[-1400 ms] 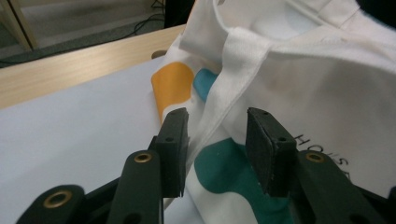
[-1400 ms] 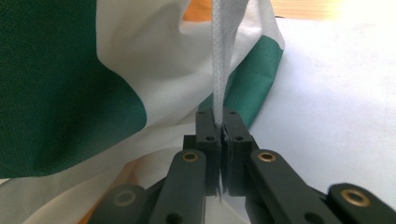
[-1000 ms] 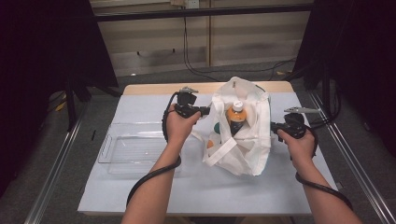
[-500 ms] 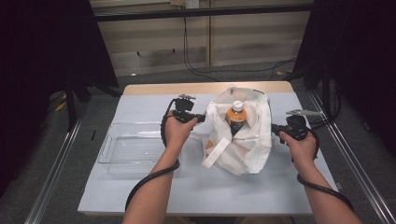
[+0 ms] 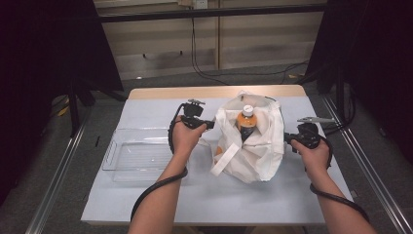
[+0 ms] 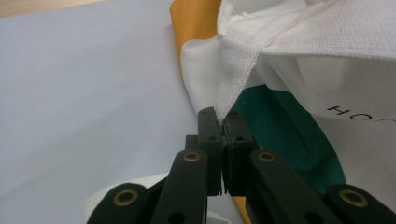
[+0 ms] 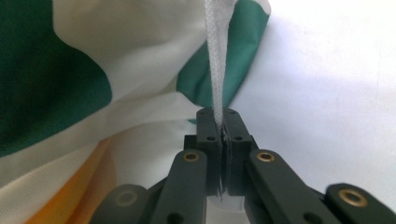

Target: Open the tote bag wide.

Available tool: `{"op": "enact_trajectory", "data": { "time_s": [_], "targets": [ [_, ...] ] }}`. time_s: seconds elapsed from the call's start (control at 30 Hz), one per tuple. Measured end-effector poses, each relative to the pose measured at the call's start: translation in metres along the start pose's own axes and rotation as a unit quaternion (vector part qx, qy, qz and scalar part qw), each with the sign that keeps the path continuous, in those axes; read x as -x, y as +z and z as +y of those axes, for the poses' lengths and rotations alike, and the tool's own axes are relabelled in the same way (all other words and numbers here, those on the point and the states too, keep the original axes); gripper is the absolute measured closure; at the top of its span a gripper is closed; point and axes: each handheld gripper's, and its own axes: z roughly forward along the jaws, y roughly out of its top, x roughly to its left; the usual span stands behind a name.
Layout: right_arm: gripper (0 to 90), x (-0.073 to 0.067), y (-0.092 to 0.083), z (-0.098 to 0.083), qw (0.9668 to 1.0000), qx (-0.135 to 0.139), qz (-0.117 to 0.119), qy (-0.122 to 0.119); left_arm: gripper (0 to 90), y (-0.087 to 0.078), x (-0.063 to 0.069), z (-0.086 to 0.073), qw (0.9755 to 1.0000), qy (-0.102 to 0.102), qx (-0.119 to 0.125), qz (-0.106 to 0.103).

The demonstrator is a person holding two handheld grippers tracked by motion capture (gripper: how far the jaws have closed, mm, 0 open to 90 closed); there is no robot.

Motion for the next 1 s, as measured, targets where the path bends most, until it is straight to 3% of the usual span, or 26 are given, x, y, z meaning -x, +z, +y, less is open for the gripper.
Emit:
{"op": "enact_trajectory", "data": {
  "time_s": [0.17,0.37,0.47,0.63,0.7,0.8,0.83,0.87,0.93,1.0],
  "targets": [
    [88.5,0.000,0.001,-0.003,1.0000,-0.007,-0.002,-0.002,88.1,0.000,0.000,0.000,0.9999,0.012,-0.010,0.003],
    [88.4,0.000,0.001,-0.004,1.0000,-0.007,-0.004,-0.004,88.1,0.001,0.003,-0.001,1.0000,-0.001,0.001,-0.001],
    [88.4,0.000,0.000,-0.004,1.0000,-0.005,-0.003,-0.005,88.1,0.000,0.002,0.001,0.9999,0.011,-0.005,0.000],
    [88.4,0.000,-0.002,-0.002,1.0000,-0.001,0.000,-0.003,88.1,-0.002,0.006,0.006,1.0000,0.001,0.006,-0.007],
    [88.4,0.000,-0.003,0.000,1.0000,-0.001,-0.001,-0.006,88.1,-0.002,0.007,0.007,1.0000,0.006,-0.003,-0.007],
    [88.3,0.000,-0.002,-0.002,1.0000,-0.004,-0.002,-0.005,88.1,0.002,0.008,0.003,1.0000,-0.007,-0.003,-0.006],
    [88.3,0.001,-0.001,-0.003,1.0000,-0.005,-0.002,-0.003,88.1,0.002,0.007,0.002,0.9999,0.000,-0.009,-0.005],
    [88.3,0.002,-0.001,-0.004,1.0000,-0.007,-0.004,0.000,88.0,0.003,0.008,0.002,0.9999,-0.011,-0.009,-0.007],
    [88.2,0.003,0.000,-0.006,1.0000,-0.006,-0.003,0.002,88.0,0.003,0.008,0.002,1.0000,-0.003,-0.007,-0.004],
    [88.2,0.003,0.000,-0.006,1.0000,-0.007,-0.003,0.001,88.1,0.004,0.010,0.003,0.9999,-0.010,-0.004,-0.010]
  ]
}}
